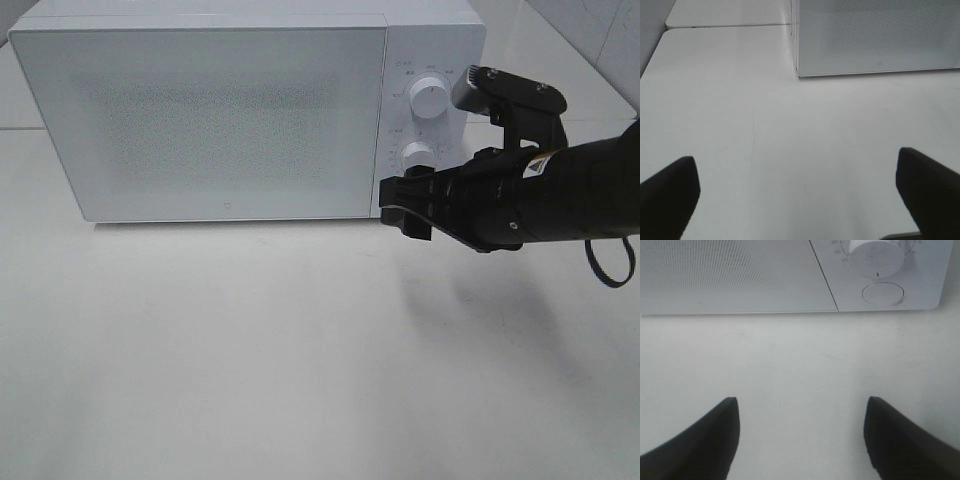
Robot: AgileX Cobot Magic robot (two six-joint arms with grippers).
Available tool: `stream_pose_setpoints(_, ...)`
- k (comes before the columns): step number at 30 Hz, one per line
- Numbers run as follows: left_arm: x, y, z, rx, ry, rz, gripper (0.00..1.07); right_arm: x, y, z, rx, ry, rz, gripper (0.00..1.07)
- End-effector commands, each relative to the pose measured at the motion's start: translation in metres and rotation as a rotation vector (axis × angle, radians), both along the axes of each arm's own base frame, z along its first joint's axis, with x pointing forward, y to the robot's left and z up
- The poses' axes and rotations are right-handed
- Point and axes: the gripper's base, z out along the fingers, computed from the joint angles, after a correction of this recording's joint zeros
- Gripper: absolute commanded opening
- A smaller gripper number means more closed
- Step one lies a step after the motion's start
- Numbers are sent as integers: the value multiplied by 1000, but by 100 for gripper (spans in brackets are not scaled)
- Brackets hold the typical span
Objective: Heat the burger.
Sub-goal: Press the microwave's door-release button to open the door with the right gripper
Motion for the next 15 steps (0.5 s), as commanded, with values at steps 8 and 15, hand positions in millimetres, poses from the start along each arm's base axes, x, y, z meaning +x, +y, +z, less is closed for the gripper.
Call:
stream_pose_setpoints(8, -2, 0, -1, -6, -16, 1, 100, -16, -17, 52, -221, -20, 252, 72)
stream_pose_setpoints(15, -2, 0, -1, -6, -16, 1, 100, -38, -29, 79, -235, -78, 272, 81)
